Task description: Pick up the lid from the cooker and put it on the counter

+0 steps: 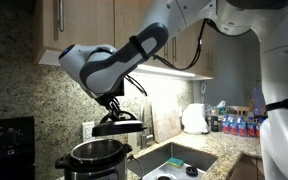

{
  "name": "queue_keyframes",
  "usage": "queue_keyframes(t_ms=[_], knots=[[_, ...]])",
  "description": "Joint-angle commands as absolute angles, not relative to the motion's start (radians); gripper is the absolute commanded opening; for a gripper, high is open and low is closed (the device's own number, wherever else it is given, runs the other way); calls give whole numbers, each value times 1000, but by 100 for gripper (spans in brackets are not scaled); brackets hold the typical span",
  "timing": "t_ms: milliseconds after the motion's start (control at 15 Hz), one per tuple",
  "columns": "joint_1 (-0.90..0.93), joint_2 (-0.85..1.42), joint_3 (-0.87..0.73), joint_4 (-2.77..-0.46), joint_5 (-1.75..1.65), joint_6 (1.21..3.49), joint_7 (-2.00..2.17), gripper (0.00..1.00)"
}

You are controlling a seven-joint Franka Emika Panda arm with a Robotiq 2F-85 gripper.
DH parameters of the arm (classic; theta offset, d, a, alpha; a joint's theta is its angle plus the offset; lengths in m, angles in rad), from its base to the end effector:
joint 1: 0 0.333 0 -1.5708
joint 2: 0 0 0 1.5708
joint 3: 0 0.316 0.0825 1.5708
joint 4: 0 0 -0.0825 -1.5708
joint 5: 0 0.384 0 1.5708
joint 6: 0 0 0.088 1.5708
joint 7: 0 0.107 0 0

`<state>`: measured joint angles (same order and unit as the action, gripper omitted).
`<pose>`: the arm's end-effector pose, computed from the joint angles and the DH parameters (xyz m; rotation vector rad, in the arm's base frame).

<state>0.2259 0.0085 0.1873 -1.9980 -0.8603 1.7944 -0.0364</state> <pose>0.5242 0.1594 0.4646 2.1486 0.8410 -0.0519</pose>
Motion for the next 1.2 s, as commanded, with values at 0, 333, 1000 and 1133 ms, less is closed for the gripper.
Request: queue_keyframes(t_ms=[0,333,1000,1133], knots=[[211,-55,186,-2049,-826,1764,-63,5],[201,-150,178,-2141,-794,1773,-25,5],[121,-320,109,-2282,-856,1772,46,5],[99,-344,91,-2294,-878,1775,43,5]])
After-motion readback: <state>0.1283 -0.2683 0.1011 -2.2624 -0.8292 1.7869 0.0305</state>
